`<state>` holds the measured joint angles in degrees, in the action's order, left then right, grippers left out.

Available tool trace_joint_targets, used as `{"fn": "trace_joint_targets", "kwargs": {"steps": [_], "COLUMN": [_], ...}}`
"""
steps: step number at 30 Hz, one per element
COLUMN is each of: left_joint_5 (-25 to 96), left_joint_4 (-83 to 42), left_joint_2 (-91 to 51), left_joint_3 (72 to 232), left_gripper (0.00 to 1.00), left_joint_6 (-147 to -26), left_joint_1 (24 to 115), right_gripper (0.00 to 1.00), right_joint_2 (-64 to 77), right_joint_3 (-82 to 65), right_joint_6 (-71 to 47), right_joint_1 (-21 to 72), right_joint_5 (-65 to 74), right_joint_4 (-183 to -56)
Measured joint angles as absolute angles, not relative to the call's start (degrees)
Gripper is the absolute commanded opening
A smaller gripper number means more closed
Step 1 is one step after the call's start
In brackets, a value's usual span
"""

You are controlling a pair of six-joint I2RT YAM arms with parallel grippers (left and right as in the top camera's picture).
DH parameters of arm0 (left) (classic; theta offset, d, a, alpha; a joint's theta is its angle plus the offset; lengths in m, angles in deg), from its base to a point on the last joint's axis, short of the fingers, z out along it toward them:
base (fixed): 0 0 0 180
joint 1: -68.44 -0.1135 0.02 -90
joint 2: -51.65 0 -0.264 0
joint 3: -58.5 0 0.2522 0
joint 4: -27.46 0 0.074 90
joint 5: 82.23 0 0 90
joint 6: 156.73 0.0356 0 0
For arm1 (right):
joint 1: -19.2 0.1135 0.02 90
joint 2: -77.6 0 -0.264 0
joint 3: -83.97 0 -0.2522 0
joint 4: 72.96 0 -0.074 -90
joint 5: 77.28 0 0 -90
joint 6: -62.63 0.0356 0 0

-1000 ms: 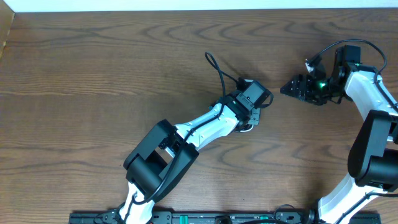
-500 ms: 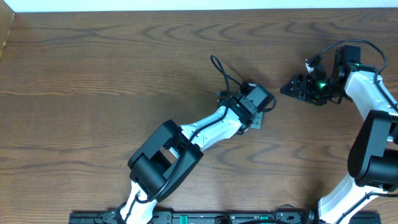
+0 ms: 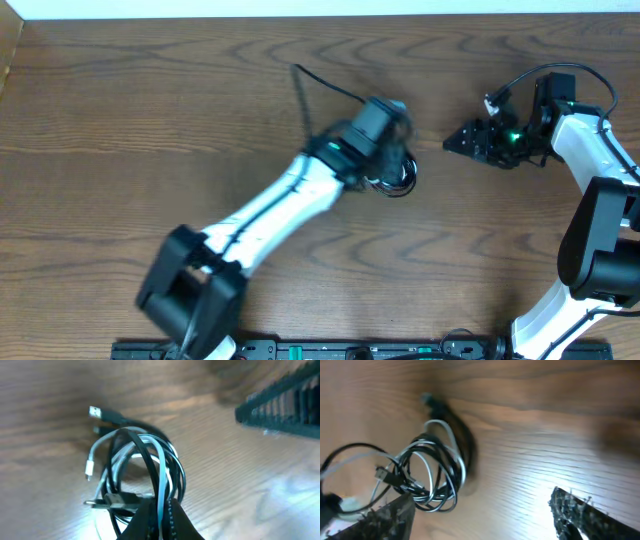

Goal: Untangle cables

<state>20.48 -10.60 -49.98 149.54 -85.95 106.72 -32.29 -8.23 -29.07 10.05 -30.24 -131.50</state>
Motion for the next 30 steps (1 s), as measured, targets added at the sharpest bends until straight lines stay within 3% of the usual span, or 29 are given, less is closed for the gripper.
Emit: {"fn": "trace_joint_targets", "kwargs": {"steps": [8, 17, 25, 27, 30], "left_joint_5": [40.39, 44.74, 35.85, 34.53, 31.96], "left_joint_4": [-12.93, -19.34, -20.10, -19.16, -17.26], "left_joint_2": [-50.17, -54.37, -59.96, -61.25, -62.13], "left_joint_3": [149.54, 149.52, 149.52, 149.47, 149.43], "left_gripper": [0.07, 0.08, 0.36, 0.48, 0.52], "left_joint_6": [-82.28, -77.27, -74.50, -74.15, -74.21], "left_joint_1": [93.93, 93.69, 100.93, 102.65, 104.82], "right_gripper": [0.85, 0.85, 0.86, 0.85, 0.86], "right_joint_2": [-32.29, -32.29, -32.29, -32.29, -32.29], "right_joint_3": [-8.23, -8.23, -8.23, -8.23, -8.23], "right_joint_6": [-30.12, -30.16, -30.36, -30.38, -30.36], "right_joint_1": [10.05, 10.99, 12.37, 12.74, 13.51], "right_joint_5": [-37.43, -37.28, -35.94, -34.85, -32.64], "right_joint_4": [-131.45, -131.71, -131.76, -131.95, -132.17]}}
